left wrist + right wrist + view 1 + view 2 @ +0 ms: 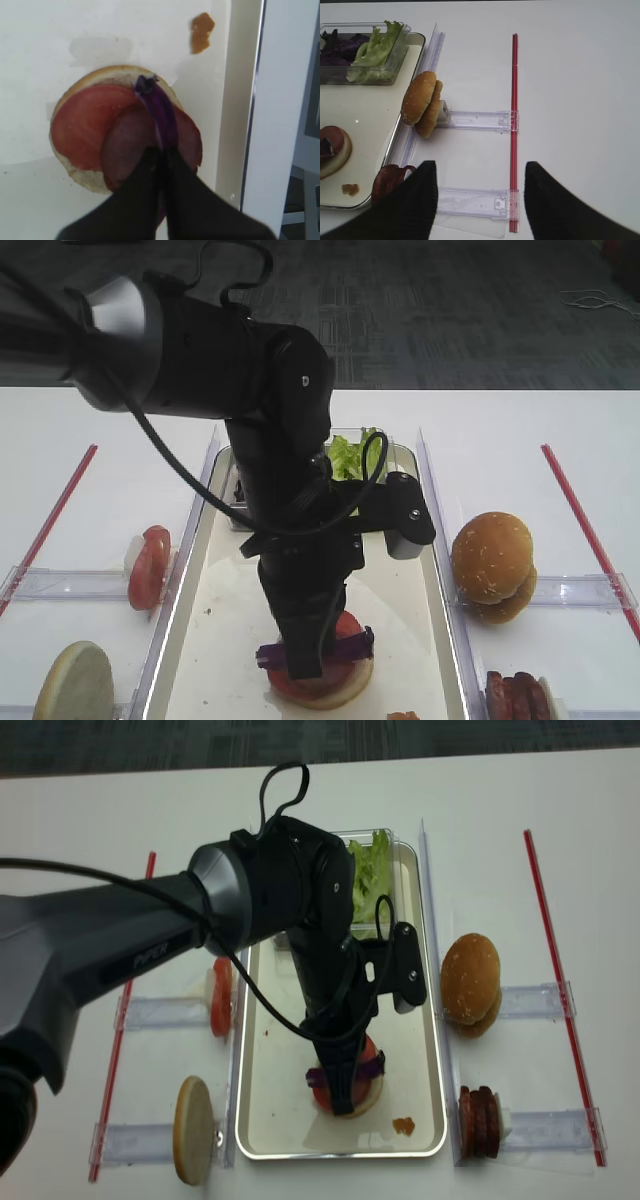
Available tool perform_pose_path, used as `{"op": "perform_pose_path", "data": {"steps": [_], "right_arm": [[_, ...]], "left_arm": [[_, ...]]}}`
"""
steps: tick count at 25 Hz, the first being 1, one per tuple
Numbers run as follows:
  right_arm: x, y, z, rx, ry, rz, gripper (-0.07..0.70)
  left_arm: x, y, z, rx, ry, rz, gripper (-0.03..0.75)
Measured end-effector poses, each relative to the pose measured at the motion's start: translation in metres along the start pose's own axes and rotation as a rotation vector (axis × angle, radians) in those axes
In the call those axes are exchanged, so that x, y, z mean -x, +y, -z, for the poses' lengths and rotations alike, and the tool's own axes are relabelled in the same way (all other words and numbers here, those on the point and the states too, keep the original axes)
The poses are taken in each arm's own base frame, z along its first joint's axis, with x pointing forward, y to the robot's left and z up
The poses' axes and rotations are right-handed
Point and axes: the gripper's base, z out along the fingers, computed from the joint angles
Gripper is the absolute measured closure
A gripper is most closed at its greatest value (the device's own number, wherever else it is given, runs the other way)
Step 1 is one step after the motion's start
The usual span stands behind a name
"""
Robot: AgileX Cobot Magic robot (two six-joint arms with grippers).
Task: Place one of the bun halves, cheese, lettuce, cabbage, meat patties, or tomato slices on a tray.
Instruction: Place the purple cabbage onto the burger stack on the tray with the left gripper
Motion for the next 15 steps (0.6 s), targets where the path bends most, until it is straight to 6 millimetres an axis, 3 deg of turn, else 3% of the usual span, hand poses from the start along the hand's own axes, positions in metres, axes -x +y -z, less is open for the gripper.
{"op": "perform_pose_path", "data": {"steps": [11,15], "right_arm": [[0.0,0.0,0.0,0.0,0.0,0.0,0.23],[0.0,0.0,0.0,0.0,0.0,0.0,0.23]], "left_arm": [[-0.0002,0.0007,-0.0028,-0.005,0.008,0.023,0.69],[-0.0008,0.0013,-0.0028,0.001,0.015,0.043,0.609]]}}
